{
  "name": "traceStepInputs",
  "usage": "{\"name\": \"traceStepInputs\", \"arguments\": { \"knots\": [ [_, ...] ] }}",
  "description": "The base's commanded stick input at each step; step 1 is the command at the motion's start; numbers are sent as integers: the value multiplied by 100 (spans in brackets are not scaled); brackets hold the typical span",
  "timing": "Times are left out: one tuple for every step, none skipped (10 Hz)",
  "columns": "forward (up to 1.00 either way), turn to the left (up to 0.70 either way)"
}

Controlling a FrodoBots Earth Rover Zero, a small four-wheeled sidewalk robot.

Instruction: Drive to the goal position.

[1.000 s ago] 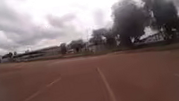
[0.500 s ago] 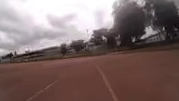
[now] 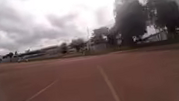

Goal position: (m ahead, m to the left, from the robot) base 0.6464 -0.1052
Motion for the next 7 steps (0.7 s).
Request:
{"name": "traceStepInputs", "arguments": {
  "knots": [
    [70, 0],
    [70, 0],
    [70, 0],
    [70, 0],
    [70, 0],
    [70, 0],
    [70, 0]
  ]
}}
